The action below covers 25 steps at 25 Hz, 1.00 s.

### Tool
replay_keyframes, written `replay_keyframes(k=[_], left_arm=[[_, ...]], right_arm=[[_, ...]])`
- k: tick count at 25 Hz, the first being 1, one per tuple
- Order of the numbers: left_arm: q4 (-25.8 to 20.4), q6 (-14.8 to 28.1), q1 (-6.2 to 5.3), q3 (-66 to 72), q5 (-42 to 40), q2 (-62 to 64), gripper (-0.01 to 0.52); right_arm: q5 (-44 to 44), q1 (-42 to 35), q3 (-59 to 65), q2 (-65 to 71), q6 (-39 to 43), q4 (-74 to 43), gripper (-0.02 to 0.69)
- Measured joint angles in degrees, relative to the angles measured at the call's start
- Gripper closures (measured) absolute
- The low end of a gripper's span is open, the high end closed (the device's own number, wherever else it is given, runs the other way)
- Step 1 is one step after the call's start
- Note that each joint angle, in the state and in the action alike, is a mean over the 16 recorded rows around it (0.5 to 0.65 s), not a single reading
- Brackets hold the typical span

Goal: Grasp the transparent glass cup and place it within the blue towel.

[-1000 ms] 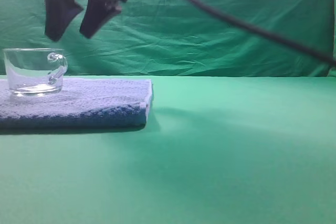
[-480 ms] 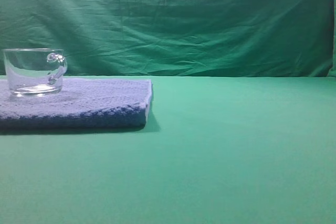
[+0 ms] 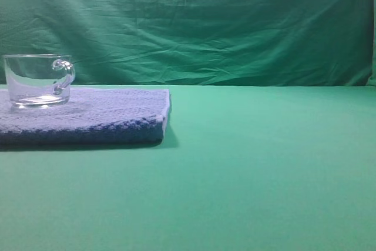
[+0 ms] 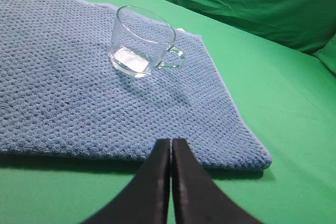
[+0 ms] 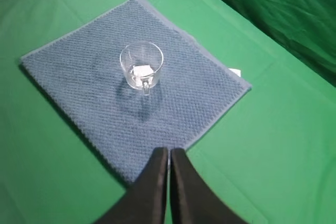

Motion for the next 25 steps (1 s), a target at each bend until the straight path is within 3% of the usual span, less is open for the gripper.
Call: replay_keyframes(k=[9,18,25], left_arm=[[0.00,0.00,0.00,0.00,0.00,0.00,0.514],[0.00,0.00,0.00,0.00,0.00,0.00,0.514],[0.00,0.00,0.00,0.00,0.00,0.00,0.514]], right_arm=[[-5.24,0.00,18.70,-20.02,-0.01,-1.74,0.665],[-5.59,-1.57,23.12,-26.12,-0.01,-3.97,0.665],[-11.63,-9.48,27.07,-29.51,-0.01,-4.48,0.665]])
